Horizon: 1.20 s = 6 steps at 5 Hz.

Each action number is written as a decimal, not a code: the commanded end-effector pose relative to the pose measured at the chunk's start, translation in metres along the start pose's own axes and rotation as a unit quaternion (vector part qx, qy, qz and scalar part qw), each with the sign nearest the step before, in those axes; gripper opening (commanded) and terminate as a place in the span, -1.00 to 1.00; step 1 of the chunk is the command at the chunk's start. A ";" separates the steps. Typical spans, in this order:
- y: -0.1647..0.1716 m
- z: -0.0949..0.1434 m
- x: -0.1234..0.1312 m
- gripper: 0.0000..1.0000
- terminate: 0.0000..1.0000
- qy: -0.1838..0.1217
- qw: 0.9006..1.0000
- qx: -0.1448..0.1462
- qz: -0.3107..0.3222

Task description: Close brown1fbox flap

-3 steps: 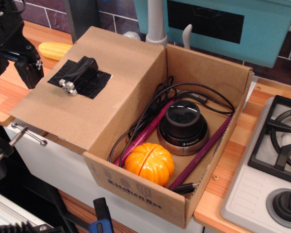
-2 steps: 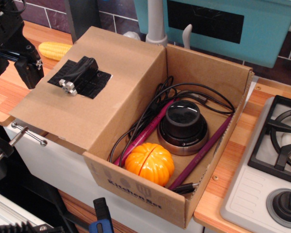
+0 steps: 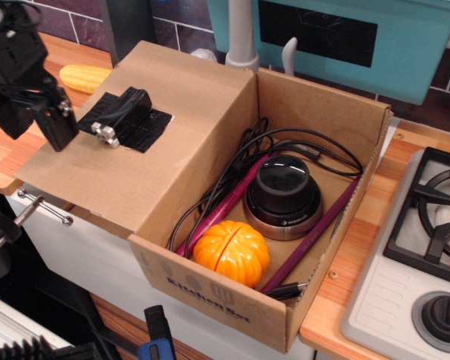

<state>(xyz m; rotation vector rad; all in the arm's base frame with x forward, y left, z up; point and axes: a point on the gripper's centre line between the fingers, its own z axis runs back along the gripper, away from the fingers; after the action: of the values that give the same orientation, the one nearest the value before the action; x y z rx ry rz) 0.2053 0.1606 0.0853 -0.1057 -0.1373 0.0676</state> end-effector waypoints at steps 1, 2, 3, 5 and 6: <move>0.005 0.001 0.014 1.00 -1.00 -0.007 0.999 -0.047 -0.010; 0.004 -0.004 0.016 1.00 -1.00 0.012 0.997 -0.080 0.008; -0.003 -0.007 0.023 1.00 -1.00 0.035 0.991 -0.126 0.036; -0.036 0.011 0.036 1.00 -1.00 0.069 0.978 -0.175 0.095; -0.055 0.028 0.031 1.00 -1.00 0.060 0.979 -0.159 0.109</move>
<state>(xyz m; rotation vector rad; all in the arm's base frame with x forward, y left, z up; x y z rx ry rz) 0.2271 0.1135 0.1182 -0.4402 0.0058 0.2845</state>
